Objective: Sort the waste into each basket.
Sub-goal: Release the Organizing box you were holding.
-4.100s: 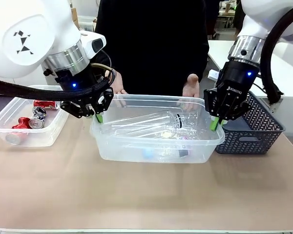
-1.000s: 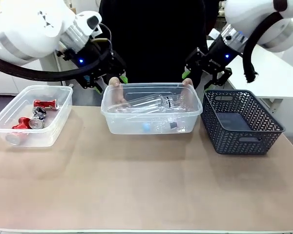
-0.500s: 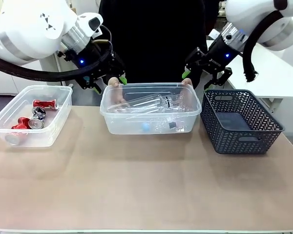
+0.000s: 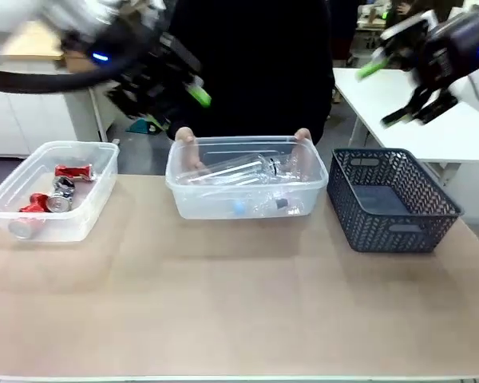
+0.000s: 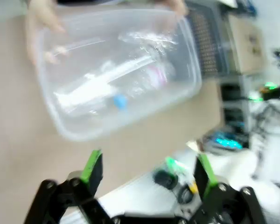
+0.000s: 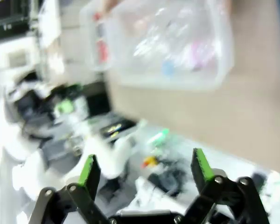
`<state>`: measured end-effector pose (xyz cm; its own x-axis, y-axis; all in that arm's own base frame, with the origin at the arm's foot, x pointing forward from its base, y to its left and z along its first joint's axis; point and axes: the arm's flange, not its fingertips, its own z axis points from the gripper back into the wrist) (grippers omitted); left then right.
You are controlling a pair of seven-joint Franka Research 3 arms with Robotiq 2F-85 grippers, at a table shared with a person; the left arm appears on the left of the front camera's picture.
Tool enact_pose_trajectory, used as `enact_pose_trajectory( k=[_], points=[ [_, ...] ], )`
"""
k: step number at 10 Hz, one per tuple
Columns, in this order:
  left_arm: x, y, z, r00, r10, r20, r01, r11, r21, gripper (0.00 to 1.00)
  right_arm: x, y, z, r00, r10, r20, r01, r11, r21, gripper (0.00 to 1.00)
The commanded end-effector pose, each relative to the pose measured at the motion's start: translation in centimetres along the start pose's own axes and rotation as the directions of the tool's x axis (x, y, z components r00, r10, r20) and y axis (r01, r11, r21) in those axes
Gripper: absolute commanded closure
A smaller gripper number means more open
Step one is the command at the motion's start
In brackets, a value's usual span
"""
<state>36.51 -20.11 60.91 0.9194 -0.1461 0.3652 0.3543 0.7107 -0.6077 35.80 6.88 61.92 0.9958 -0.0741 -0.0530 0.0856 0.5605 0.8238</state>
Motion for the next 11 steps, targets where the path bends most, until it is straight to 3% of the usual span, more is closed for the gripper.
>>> enact_pose_trajectory(
  k=[1, 3, 4, 5, 6, 11],
  points=[
    [-4.3, 5.1, 4.4, 0.996, 0.09, 0.001, -0.087, 0.969, -0.23, 0.0, -4.0, -3.5, 4.7, 0.977, -0.204, 0.066, 0.181, 0.949, 0.258, 0.0],
    [-6.8, 11.0, 6.9, 0.954, 0.289, 0.077, -0.21, 0.831, -0.515, 0.0, -5.6, -7.3, 7.8, 0.947, -0.293, 0.13, 0.212, 0.877, 0.432, 0.0],
    [-7.8, 13.9, 7.7, 0.931, 0.347, 0.114, -0.219, 0.78, -0.586, 0.0, -4.9, -9.3, 8.7, 0.917, -0.372, 0.146, 0.26, 0.833, 0.489, 0.0],
    [-8.5, 16.1, 8.0, 0.878, 0.458, 0.141, -0.265, 0.709, -0.653, 0.0, -3.8, -10.9, 9.0, 0.887, -0.434, 0.157, 0.303, 0.805, 0.511, 0.0],
    [-7.3, 11.0, 8.5, 0.959, 0.273, 0.079, -0.194, 0.833, -0.518, 0.0, -6.1, -8.2, 9.8, 0.946, -0.303, 0.111, 0.233, 0.879, 0.415, 0.0],
    [-7.3, 11.0, 8.5, 0.959, 0.273, 0.079, -0.194, 0.833, -0.518, 0.0, -6.1, -8.2, 9.8, 0.946, -0.303, 0.111, 0.233, 0.879, 0.415, 0.0]
  ],
)
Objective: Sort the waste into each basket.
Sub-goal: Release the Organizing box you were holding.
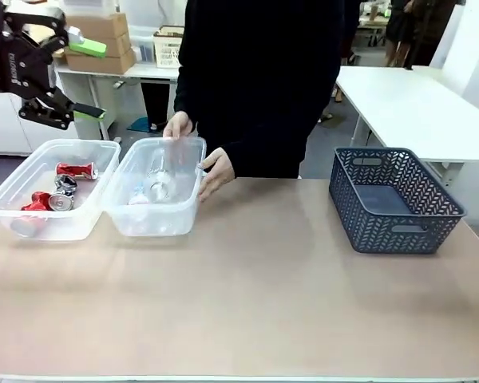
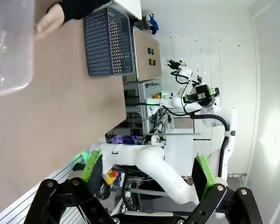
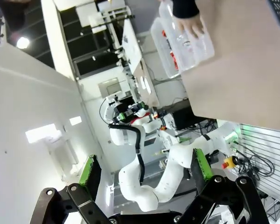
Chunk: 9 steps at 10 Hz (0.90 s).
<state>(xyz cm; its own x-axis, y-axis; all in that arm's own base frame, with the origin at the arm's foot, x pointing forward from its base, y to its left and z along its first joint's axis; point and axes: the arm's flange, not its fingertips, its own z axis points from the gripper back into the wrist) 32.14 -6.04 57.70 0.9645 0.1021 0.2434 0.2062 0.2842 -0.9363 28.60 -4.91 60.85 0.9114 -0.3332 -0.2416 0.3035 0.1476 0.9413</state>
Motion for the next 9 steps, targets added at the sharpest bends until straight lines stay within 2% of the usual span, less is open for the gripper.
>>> enact_pose_trajectory(
  k=[1, 9],
  points=[
    [0.19, 0.35, 0.61, 1.0, 0.005, 0.005, -0.005, 1.0, -0.021, 0.0, 0.2, 0.08, 0.43, 1.0, 0.005, -0.001, -0.005, 1.0, 0.017, 0.0],
    [0.19, 0.35, 0.61, 1.0, 0.005, 0.005, -0.005, 1.0, -0.021, 0.0, 0.2, 0.08, 0.43, 1.0, 0.005, -0.001, -0.005, 1.0, 0.017, 0.0]
  ],
)
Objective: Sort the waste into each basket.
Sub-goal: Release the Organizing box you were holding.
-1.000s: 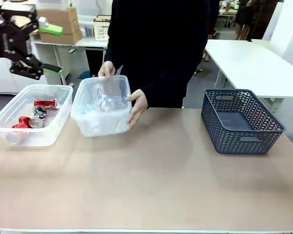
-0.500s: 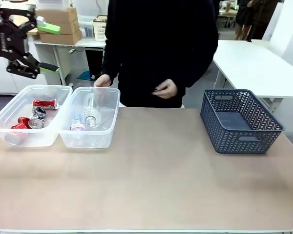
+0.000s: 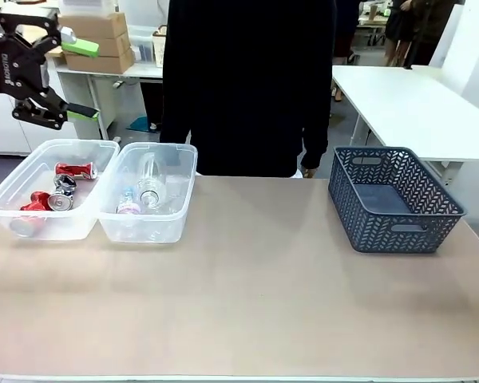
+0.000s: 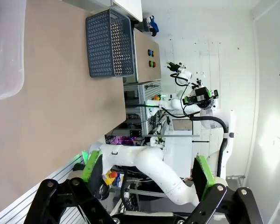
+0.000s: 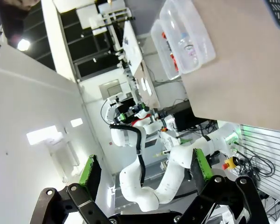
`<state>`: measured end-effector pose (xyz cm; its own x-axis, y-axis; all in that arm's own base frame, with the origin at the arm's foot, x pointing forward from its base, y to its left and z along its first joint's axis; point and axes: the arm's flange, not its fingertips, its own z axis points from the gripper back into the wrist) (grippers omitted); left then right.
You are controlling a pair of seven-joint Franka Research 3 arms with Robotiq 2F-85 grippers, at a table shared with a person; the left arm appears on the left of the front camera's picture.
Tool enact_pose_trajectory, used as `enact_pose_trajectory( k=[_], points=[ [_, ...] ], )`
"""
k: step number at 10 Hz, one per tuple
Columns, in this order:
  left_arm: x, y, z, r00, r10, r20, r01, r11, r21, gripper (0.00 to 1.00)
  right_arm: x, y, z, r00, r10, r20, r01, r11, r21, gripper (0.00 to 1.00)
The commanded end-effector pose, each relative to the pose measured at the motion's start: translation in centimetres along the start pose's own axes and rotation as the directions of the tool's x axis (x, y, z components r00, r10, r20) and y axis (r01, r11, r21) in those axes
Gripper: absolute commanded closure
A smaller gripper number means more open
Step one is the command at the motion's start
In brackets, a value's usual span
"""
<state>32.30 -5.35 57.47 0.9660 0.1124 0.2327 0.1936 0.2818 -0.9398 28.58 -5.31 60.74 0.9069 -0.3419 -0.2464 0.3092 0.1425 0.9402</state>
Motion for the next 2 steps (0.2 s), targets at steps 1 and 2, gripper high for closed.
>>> enact_pose_trajectory(
  k=[1, 2],
  points=[
    [0.01, -0.09, 0.05, 1.0, -0.008, -0.002, 0.008, 1.0, -0.02, 0.0, 0.05, 0.25, 0.08, 1.0, 0.012, -0.009, -0.012, 1.0, 0.014, 0.0],
    [0.01, -0.09, 0.05, 1.0, -0.008, -0.002, 0.008, 1.0, -0.02, 0.0, 0.05, 0.25, 0.08, 1.0, 0.012, -0.009, -0.012, 1.0, 0.014, 0.0]
  ],
)
